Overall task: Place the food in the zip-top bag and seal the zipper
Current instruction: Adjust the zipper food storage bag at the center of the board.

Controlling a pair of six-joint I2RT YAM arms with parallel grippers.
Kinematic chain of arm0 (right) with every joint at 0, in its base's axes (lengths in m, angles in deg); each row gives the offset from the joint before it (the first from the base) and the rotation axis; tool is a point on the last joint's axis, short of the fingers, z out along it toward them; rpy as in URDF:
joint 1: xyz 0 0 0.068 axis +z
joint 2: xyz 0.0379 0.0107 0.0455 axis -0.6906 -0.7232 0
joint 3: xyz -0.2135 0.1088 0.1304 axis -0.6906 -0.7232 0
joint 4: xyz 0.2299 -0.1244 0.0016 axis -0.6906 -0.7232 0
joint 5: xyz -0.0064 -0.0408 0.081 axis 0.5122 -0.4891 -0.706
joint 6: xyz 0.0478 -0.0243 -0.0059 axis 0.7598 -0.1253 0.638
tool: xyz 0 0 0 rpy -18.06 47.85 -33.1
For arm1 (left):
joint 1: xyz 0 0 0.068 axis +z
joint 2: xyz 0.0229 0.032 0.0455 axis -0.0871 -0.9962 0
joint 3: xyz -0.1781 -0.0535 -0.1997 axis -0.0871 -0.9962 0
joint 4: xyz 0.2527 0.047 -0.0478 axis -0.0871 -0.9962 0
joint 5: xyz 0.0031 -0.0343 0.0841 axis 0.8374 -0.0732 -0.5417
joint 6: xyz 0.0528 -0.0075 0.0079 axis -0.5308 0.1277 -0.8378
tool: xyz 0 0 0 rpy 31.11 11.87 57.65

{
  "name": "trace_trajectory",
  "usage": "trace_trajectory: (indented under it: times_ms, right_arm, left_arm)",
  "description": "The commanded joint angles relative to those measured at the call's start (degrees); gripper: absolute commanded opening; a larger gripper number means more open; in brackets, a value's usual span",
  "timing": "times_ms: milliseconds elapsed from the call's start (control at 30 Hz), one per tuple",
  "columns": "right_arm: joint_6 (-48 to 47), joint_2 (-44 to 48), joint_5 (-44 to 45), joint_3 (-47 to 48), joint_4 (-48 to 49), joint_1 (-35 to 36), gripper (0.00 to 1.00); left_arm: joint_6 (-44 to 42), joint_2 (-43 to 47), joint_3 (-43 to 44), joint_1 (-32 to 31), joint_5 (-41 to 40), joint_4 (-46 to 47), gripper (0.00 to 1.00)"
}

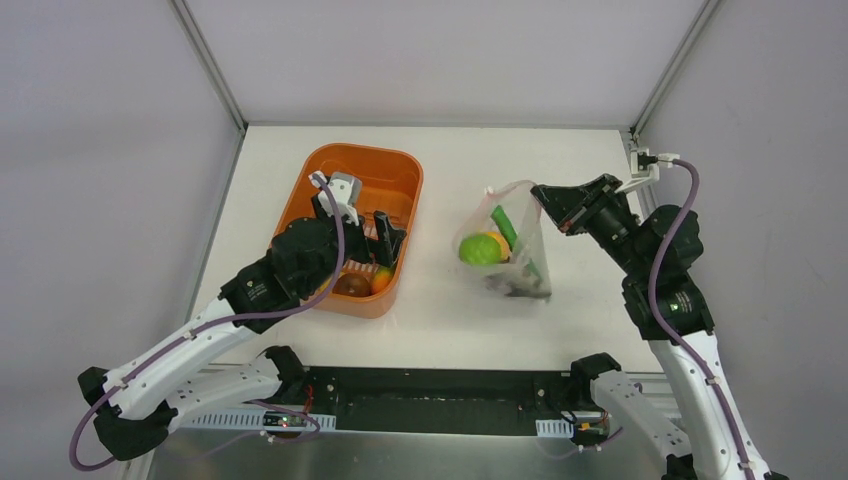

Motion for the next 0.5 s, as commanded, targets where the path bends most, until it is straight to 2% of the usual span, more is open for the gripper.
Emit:
trace_trajectory:
  times_ms: [0,200,367,467]
  right_arm:
    - [-4.0,-0.9,2.3,2.5,-0.3,-0.2,0.02]
    - [0.5,-4.7,-2.4,0.9,0.5,-0.2,0.02]
    - [5.0,-6.6,-2.1,-1.8,3.5,-0.2,0.02]
    - [6.6,-6.9,-6.8,-2.5,7.6,-0.2,0.02]
  left_arm:
    - [0.9,-0.2,1.0,-0.1,0.5,1.7,0.99]
    - [1.3,0.3,0.5,0.0,-1.5,0.9,0.99]
    - [1.9,-0.6,1.1,0.3,-1.6,-0.2,0.99]
    - [2.0,-0.8,1.1,0.3,-1.3,-0.6,0.99]
